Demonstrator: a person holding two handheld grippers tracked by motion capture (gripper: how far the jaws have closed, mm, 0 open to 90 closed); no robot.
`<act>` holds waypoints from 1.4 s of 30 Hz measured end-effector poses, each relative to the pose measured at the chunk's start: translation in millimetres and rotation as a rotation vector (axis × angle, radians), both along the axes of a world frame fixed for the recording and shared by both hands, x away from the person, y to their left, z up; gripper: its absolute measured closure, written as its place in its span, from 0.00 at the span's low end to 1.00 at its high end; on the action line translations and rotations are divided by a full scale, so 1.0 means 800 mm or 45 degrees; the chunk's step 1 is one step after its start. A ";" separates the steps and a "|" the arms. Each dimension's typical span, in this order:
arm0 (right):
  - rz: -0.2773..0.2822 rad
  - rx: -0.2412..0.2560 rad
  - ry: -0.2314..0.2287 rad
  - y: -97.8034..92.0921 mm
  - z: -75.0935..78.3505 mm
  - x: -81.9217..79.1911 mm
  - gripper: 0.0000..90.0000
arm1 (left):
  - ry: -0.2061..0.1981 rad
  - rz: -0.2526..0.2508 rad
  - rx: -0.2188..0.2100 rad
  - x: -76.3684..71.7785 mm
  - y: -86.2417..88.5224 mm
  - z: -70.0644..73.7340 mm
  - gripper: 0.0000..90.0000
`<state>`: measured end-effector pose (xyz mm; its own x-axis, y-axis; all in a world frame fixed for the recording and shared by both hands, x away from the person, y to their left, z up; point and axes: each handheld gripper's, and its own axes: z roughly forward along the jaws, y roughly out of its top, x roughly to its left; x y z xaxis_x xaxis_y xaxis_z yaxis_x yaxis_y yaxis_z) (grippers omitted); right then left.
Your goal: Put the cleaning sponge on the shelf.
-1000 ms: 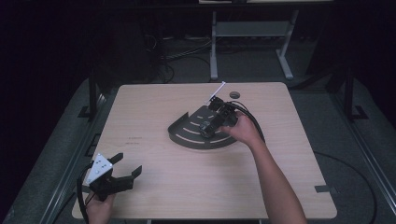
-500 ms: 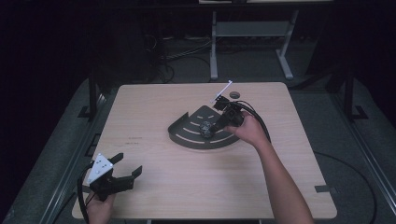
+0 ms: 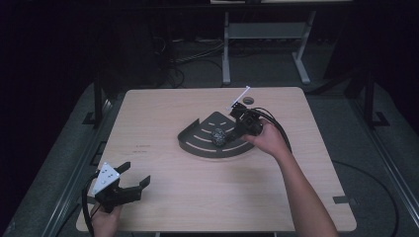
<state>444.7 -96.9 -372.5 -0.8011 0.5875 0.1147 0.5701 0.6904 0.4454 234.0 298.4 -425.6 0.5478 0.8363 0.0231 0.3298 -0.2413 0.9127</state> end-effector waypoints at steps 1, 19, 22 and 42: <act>-0.004 0.004 -0.001 -0.003 0.000 -0.002 0.19 | 0.001 0.000 0.002 0.000 0.000 0.000 0.15; -0.022 0.012 0.000 -0.028 -0.001 -0.021 0.19 | -0.001 0.000 0.002 0.000 -0.001 0.000 0.15; -0.024 0.012 0.001 -0.031 -0.001 -0.024 0.19 | 0.000 0.000 0.003 0.000 -0.001 0.000 0.15; -0.059 0.008 0.009 -0.059 -0.010 -0.041 0.19 | 0.000 0.000 0.004 0.000 -0.001 0.000 0.15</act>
